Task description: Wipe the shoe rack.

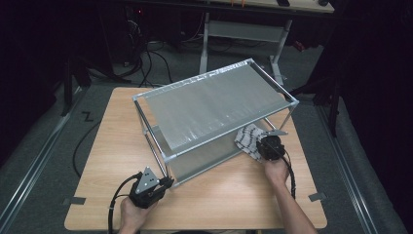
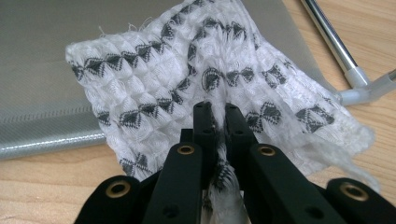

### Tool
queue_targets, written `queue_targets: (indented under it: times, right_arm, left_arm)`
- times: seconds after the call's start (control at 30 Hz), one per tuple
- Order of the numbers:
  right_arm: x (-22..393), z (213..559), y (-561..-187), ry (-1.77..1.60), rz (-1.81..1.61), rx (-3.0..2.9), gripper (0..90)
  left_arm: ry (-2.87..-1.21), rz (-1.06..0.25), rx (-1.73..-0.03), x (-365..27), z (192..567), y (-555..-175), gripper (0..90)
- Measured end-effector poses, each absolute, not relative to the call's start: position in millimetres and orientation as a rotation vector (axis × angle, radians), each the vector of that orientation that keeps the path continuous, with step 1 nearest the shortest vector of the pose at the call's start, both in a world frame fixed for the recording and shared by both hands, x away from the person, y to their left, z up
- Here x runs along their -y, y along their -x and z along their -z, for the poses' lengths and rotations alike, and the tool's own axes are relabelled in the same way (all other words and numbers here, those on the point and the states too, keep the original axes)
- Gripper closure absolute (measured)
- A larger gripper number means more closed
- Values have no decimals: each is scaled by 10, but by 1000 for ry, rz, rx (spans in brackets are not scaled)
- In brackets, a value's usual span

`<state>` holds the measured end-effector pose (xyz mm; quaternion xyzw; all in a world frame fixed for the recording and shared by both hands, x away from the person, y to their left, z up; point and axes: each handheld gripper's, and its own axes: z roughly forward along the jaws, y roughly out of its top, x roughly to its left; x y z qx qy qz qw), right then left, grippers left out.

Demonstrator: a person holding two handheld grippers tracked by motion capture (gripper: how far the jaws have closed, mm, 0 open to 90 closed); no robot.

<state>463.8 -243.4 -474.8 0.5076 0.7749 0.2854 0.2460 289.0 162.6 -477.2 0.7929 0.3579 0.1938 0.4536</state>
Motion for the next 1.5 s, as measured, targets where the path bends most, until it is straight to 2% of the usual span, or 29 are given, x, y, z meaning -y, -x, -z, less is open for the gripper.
queue_targets:
  times: [0.47,0.97,1.2,1.5]
  right_arm:
    - [2046,4801,-4300,-1223,-849,-2233,866]
    - [2315,4809,-4780,-1363,-755,-2109,865]
    - [2458,4804,-4747,-1398,-746,-2091,865]
    - [2460,4894,-4485,-1371,-761,-2128,865]
  left_arm:
    - [-1980,-472,-866,-1640,4785,-2813,815]
    - [-1999,-443,-828,-1657,4773,-2797,814]
    - [-1987,-451,-836,-1700,4786,-2770,813]
    - [-1947,-491,-881,-1724,4814,-2724,814]
